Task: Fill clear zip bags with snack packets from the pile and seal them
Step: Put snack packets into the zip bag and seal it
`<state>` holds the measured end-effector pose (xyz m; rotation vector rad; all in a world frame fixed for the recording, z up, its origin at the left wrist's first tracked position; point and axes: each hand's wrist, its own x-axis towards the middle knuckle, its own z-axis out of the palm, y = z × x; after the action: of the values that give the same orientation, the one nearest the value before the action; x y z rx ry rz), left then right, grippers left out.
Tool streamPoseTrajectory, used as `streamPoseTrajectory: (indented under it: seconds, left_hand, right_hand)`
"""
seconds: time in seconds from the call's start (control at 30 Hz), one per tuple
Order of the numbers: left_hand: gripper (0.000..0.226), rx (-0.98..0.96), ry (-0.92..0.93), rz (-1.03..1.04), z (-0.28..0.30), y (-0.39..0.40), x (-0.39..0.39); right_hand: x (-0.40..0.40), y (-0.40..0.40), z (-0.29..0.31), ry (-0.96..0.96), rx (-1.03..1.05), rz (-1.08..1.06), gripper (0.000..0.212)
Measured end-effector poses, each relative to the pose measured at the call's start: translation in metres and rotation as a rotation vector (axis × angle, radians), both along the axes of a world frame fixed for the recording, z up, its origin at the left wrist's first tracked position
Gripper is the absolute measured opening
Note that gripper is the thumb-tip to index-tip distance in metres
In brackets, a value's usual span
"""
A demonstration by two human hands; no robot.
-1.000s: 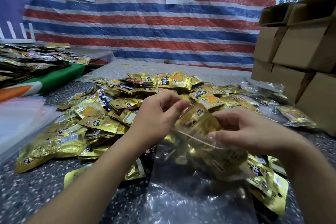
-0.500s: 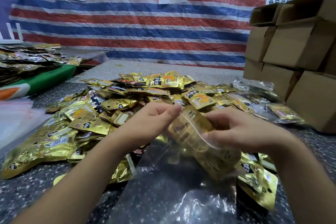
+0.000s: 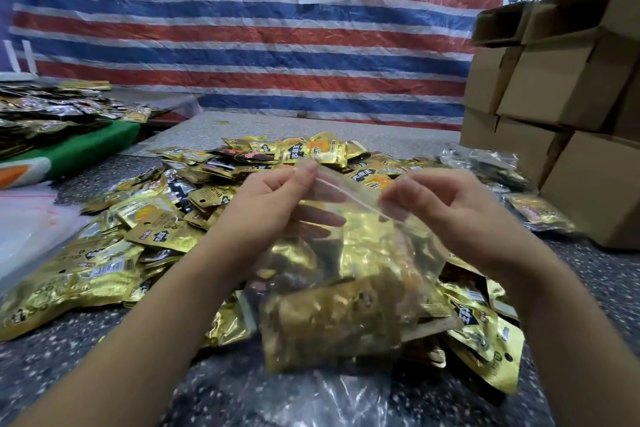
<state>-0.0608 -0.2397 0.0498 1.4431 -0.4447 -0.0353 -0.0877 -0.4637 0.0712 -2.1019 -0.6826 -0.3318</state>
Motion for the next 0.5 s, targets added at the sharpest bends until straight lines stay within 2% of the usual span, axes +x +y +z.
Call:
streamPoseTrajectory:
  seconds: [0.13, 0.33, 0.5]
  left_hand:
    - [0.036, -0.095, 0.059, -0.055, 0.009, 0.004, -0.004]
    - [0.034, -0.257, 0.137, -0.255, 0.023, 0.009, -0.019]
    - [0.031, -0.289, 0.181, -0.224, 0.031, 0.002, -0.018]
  right_hand:
    - [-0.003, -0.001, 0.0, -0.053, 0.17, 0.115, 0.018]
    - [-0.006, -0.001, 0.003, 0.077, 0.549, 0.474, 0.014]
    - [0.002, -0.004, 0.004, 0.186, 0.661, 0.414, 0.012]
